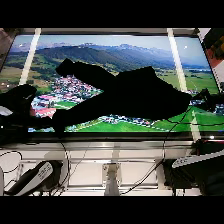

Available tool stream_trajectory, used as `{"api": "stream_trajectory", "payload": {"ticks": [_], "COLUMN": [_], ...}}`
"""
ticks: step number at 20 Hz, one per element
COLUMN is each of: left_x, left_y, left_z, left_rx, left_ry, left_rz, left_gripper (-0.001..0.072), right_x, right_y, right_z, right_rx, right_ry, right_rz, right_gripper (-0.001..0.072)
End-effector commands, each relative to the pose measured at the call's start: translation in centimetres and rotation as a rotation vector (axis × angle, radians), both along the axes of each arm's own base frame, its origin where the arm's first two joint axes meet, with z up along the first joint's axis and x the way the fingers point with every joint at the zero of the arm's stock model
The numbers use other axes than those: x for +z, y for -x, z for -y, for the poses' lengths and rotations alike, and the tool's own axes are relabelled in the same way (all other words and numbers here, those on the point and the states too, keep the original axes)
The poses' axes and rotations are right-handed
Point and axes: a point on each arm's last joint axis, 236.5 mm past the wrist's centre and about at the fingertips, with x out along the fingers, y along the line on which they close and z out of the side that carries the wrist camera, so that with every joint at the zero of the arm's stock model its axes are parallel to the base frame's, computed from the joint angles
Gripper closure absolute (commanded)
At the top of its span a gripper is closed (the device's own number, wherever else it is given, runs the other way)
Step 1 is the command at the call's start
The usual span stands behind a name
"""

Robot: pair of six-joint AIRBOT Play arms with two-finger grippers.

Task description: Fold the clothes and pants, and hang the long-sleeved shirts on hangers.

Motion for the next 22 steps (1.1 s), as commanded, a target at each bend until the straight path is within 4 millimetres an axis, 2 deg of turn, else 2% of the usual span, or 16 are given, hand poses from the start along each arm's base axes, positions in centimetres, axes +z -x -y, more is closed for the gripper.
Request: {"api": "stream_trajectory", "payload": {"ticks": [1, 5, 8, 15, 18, 19, 21, 22], "left_x": [-0.9, -0.9, -1.1, -3.7, -3.5, -3.3, -3.1, -2.9], "left_y": [-0.9, -0.8, -0.5, 1.3, 0.3, -0.3, -0.8, -1.0], "left_z": [-0.3, -2.2, -2.4, -0.9, 0.4, 0.9, 1.5, 2.0], "left_rx": [-0.002, 0.001, 0.010, -0.011, 0.035, 0.052, 0.063, 0.064], "left_ry": [0.002, -0.054, -0.047, 0.045, 0.119, 0.145, 0.172, 0.186], "left_rz": [0.021, 0.018, 0.007, -0.128, -0.114, -0.100, -0.089, -0.084], "left_gripper": [0.0338, 0.0338, 0.0338, 0.0342, 0.0354, 0.0384, 0.0628, 0.0701], "right_x": [0.3, 0.4, 0.4, 0.8, 0.5, 0.4, 0.2, 0.2], "right_y": [-0.1, 0.0, 0.1, -0.2, 0.3, 0.5, 0.7, 0.7], "right_z": [-0.5, -0.8, -0.8, -1.3, -1.1, -1.0, -0.9, -0.9], "right_rx": [0.001, 0.005, 0.006, 0.005, 0.015, 0.019, 0.023, 0.022], "right_ry": [-0.024, -0.036, -0.036, -0.065, -0.053, -0.044, -0.037, -0.037], "right_rz": [0.005, 0.002, 0.001, 0.012, -0.006, -0.015, -0.023, -0.023], "right_gripper": [0.0180, 0.0180, 0.0180, 0.0180, 0.0180, 0.0180, 0.0180, 0.0180]}}
